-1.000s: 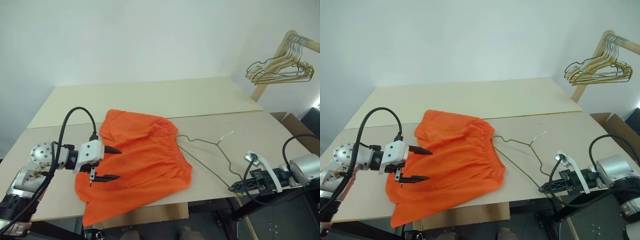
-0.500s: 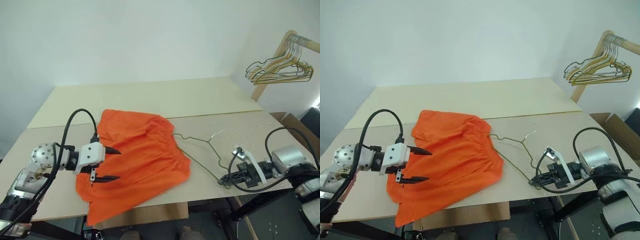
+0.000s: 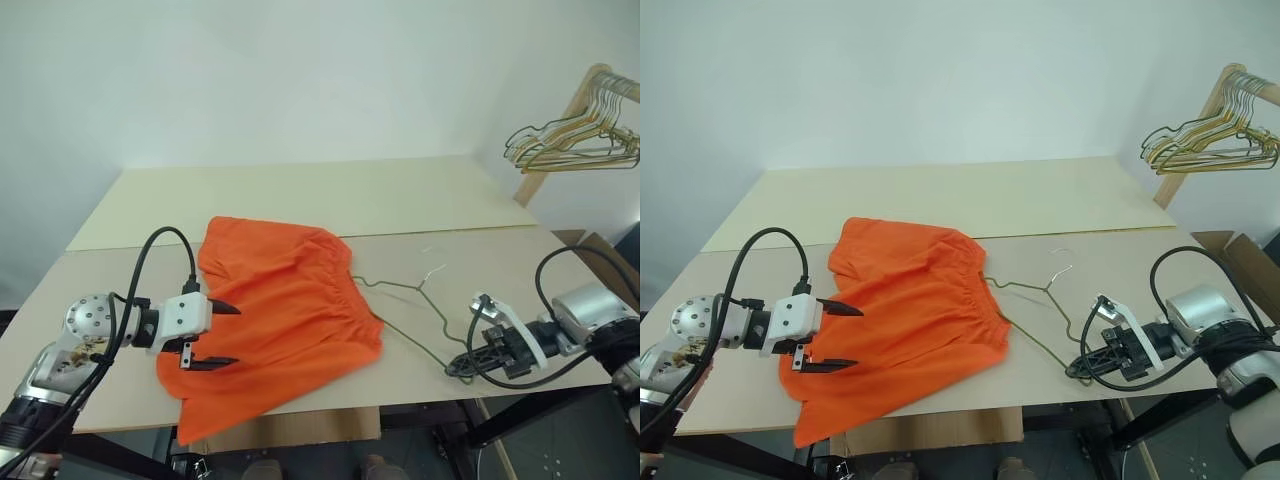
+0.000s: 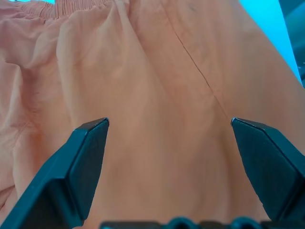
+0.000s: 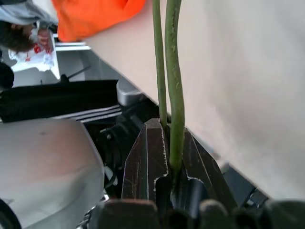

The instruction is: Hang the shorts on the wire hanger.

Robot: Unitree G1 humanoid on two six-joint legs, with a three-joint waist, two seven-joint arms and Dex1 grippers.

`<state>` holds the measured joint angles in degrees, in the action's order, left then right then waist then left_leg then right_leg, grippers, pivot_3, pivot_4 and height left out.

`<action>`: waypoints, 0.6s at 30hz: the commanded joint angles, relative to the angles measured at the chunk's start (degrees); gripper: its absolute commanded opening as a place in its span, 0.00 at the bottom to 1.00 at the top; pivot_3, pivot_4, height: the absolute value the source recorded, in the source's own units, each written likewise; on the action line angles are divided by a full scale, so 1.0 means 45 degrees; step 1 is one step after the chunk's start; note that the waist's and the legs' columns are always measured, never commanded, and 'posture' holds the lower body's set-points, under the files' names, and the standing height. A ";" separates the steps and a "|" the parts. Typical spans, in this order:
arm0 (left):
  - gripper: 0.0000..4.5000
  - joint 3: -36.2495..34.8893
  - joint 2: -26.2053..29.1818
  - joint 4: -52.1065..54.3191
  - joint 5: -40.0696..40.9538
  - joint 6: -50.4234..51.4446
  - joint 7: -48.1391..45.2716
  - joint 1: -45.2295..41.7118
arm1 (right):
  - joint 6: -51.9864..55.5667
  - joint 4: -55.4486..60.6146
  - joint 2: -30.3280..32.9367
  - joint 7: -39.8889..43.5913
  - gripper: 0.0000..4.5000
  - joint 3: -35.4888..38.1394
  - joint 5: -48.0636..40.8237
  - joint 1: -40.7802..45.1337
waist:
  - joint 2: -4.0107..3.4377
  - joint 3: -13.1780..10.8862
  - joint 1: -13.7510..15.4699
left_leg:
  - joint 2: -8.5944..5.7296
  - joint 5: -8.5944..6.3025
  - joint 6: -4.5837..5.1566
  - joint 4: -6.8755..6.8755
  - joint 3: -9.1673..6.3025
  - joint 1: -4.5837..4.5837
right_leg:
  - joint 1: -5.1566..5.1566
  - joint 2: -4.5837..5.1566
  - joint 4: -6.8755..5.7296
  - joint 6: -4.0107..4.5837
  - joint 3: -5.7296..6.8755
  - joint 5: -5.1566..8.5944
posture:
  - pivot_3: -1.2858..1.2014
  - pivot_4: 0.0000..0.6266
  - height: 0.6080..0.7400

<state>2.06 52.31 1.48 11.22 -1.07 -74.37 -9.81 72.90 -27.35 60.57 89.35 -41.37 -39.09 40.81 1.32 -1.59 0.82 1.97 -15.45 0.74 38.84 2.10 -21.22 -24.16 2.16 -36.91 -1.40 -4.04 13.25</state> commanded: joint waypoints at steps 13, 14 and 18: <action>0.99 0.0449 -0.0107 0.0051 -0.0333 -0.0467 0.0043 -0.0580 | -0.0163 -0.3954 -0.2366 0.0700 0.00 -0.0123 0.0095 0.2181 | -0.0001 0.0000 -0.0065 | 0.0002 0.0005 0.0007 0.0014 0.0006 0.0011 | 0.0004 -0.0015 -0.0014 0.0023 -0.0011 -0.0016 | 0.54 0.00 1.00; 0.99 0.0478 -0.0108 0.0021 -0.0355 -0.0483 0.0033 -0.0639 | -0.0309 -0.4071 -0.2511 0.0700 0.00 -0.0154 0.0093 0.2269 | -0.0001 0.0000 -0.0040 | 0.0001 0.0005 0.0007 0.0013 0.0005 0.0008 | 0.0001 -0.0015 -0.0017 0.0025 -0.0011 -0.0016 | 0.54 0.00 1.00; 0.99 0.0439 -0.0094 -0.0024 -0.0383 -0.0511 0.0045 -0.0709 | -0.0716 -0.3991 -0.2764 0.0700 0.00 -0.0042 -0.0347 0.2445 | -0.0006 0.0001 0.0101 | -0.0003 0.0000 0.0013 0.0013 -0.0002 -0.0037 | -0.0025 -0.0004 -0.0014 0.0021 0.0000 -0.0013 | 0.55 0.00 1.00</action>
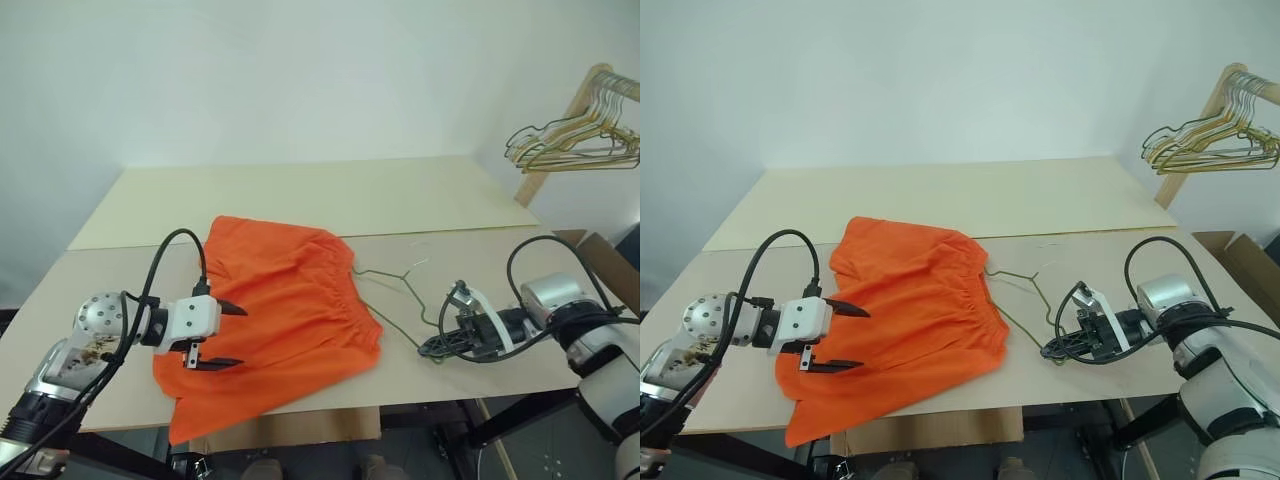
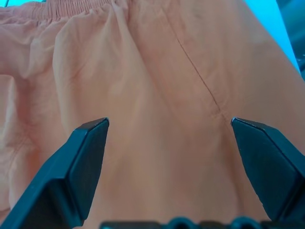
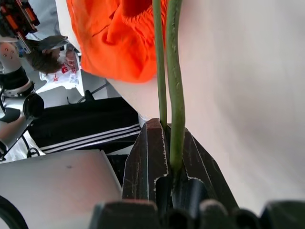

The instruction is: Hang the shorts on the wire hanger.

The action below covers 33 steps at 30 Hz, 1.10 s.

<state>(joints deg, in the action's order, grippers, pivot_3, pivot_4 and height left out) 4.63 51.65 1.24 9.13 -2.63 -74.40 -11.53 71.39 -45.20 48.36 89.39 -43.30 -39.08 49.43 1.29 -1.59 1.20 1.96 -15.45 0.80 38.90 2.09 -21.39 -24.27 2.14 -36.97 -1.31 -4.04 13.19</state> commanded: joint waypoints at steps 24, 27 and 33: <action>0.99 0.0002 -0.0098 0.0220 0.0039 -0.0055 0.0468 -0.0132 | -0.3772 -0.4829 -0.4023 0.0690 0.00 0.3008 0.3992 0.2042 | -0.0009 0.0004 0.0039 | -0.0002 -0.0006 0.0008 0.0004 -0.0006 0.0004 | -0.0002 -0.0002 -0.0024 0.0004 0.0009 -0.0003 | 0.56 0.00 1.00; 0.99 0.0010 -0.0092 0.0210 0.0024 -0.0059 0.0540 -0.0111 | -0.4045 -0.5604 -0.4322 0.0456 0.00 0.4029 0.4472 0.2436 | -0.0009 0.0004 0.0047 | -0.0001 -0.0006 0.0008 0.0005 -0.0006 0.0006 | -0.0001 -0.0002 -0.0027 0.0004 0.0009 -0.0004 | 0.56 0.00 1.00; 0.99 -0.0034 -0.0151 0.0215 -0.0022 -0.0091 0.0786 -0.0092 | -0.5533 -0.5995 -0.4612 -0.1406 0.00 0.6357 0.4479 0.2623 | -0.0011 0.0004 0.0046 | -0.0002 -0.0005 0.0007 0.0004 -0.0006 0.0006 | -0.0002 -0.0002 -0.0029 0.0005 0.0009 -0.0004 | 0.57 0.00 1.00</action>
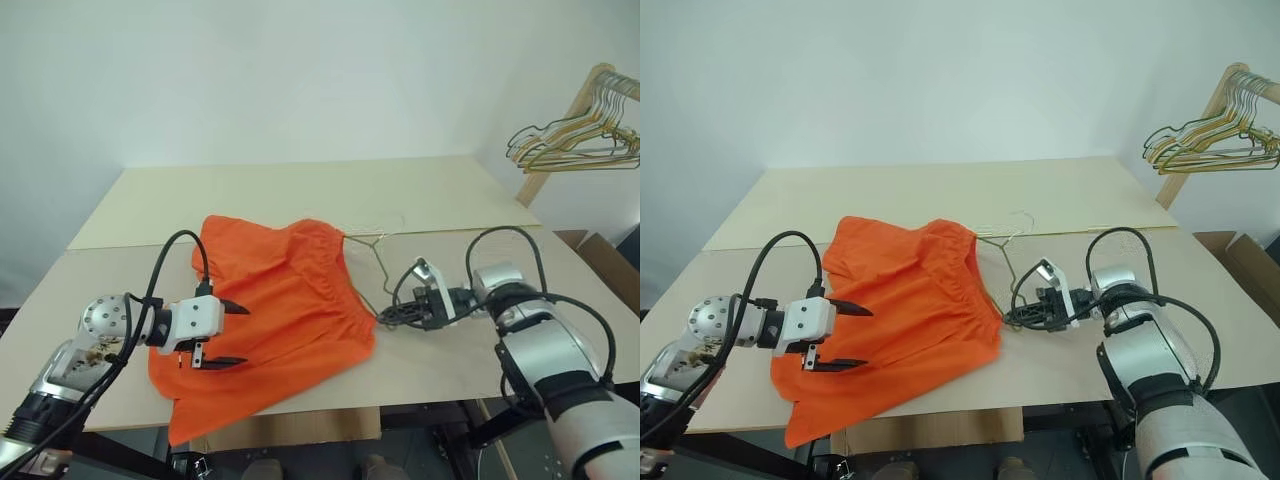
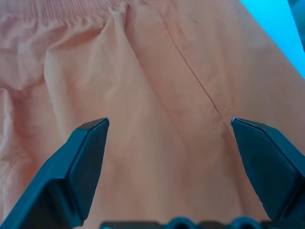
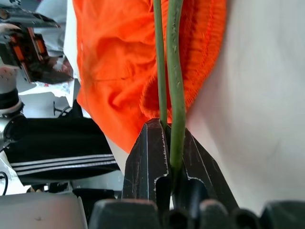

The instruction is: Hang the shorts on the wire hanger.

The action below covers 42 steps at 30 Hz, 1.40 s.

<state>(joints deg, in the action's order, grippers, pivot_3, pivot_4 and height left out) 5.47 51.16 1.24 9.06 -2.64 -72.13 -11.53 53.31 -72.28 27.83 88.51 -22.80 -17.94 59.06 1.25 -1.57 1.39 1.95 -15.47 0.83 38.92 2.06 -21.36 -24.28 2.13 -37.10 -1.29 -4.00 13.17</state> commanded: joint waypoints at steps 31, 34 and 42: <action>0.99 0.0747 -0.1690 -1.1550 -0.0258 -0.0523 -0.3698 -1.3990 | -1.0027 0.6595 -0.0774 -0.3328 0.00 0.2940 0.2734 -0.2574 | -0.0005 0.0002 -0.0592 | -0.0029 0.0005 -0.0006 0.0000 -0.0027 -0.0001 | 0.0025 -0.0001 0.0029 -0.0009 0.0006 0.0001 | 0.53 0.00 1.00; 0.99 0.1362 -0.2050 -1.3356 -0.1059 -0.1502 -0.4421 -1.4945 | -0.9968 0.7265 -0.0791 -0.3779 0.00 0.2717 0.3044 -0.2766 | -0.0003 0.0001 -0.0768 | -0.0027 0.0004 -0.0006 0.0006 -0.0027 -0.0015 | 0.0013 0.0000 0.0018 -0.0010 0.0000 0.0002 | 0.52 0.00 1.00; 0.95 0.3071 -0.2613 -1.5765 -0.2754 -0.2995 -0.4526 -1.6044 | -0.9206 0.9601 -0.0845 -0.4703 0.00 0.2631 0.3195 -0.3261 | -0.0004 -0.0001 -0.1178 | -0.0029 0.0002 -0.0001 0.0013 -0.0046 -0.0067 | -0.0020 0.0002 0.0020 -0.0020 0.0001 0.0008 | 0.51 0.00 1.00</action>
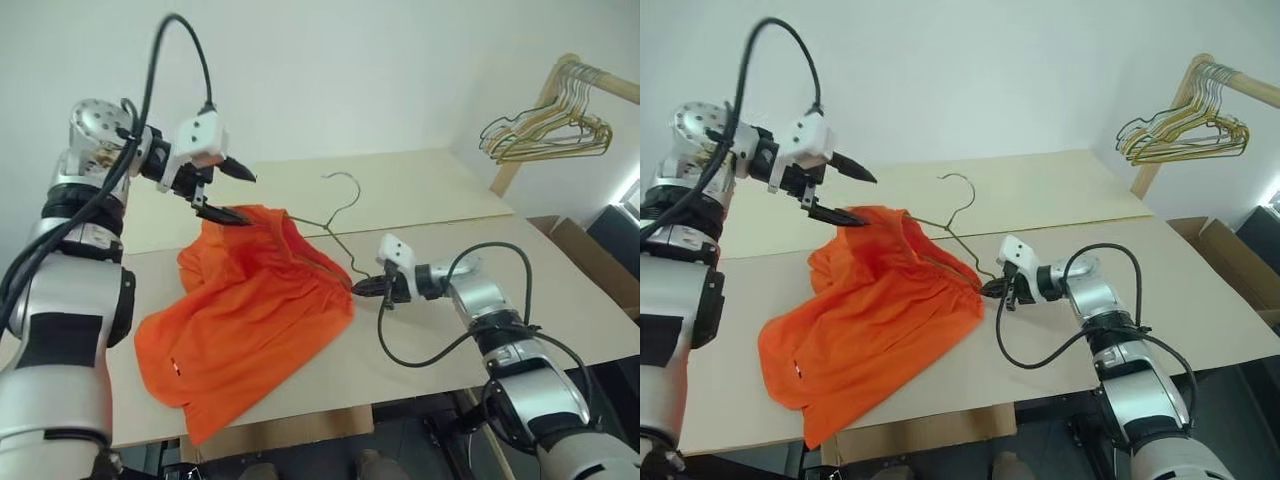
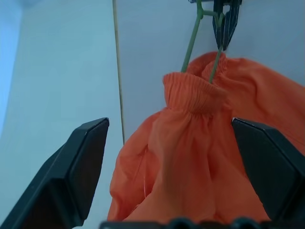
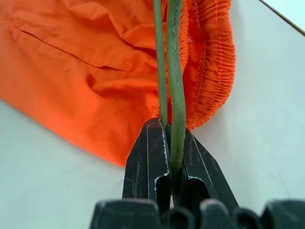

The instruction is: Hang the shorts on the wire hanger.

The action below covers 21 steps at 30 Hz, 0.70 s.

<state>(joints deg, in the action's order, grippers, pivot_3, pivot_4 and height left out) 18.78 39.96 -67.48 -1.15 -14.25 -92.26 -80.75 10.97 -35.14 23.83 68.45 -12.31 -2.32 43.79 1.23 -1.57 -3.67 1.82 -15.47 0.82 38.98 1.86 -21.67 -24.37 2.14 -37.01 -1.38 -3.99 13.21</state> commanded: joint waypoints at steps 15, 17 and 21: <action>0.54 -0.0146 -0.0672 -0.1393 -0.2337 -0.0543 0.0204 -0.0764 | 0.0717 0.3365 0.0312 -0.0689 0.00 -0.0201 0.0034 -0.0402 | 0.0003 -0.0002 -0.0116 | 0.0000 -0.0001 0.0002 0.0007 -0.0014 -0.0008 | -0.0003 0.0001 -0.0006 -0.0004 0.0007 0.0002 | 0.50 0.00 1.00; 0.45 -0.0298 -0.0712 -0.1438 -0.2324 -0.0381 0.0045 -0.0758 | 0.0535 0.3320 0.0348 -0.0707 0.00 -0.0286 0.0152 -0.0391 | 0.0003 -0.0002 -0.0115 | 0.0000 -0.0002 0.0002 0.0007 -0.0015 -0.0008 | -0.0003 0.0001 -0.0007 -0.0004 0.0008 0.0002 | 0.50 0.00 1.00; 0.16 -0.0431 -0.0727 -0.1473 -0.2364 -0.0417 -0.0044 -0.0682 | 0.0238 0.3288 0.0420 -0.0777 0.00 -0.0477 0.0392 -0.0488 | 0.0003 -0.0002 -0.0115 | -0.0001 -0.0002 0.0002 0.0008 -0.0014 -0.0009 | -0.0003 0.0001 -0.0006 -0.0004 0.0008 0.0002 | 0.51 0.00 1.00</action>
<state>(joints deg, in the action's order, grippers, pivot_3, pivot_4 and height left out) 18.26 36.42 -74.51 -11.82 -16.15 -92.22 -82.52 13.90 -22.58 25.21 65.10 -14.74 -0.76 40.67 1.24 -1.58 -4.19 1.82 -15.47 0.83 39.01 1.79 -21.71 -24.39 2.14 -37.03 -1.39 -3.96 13.22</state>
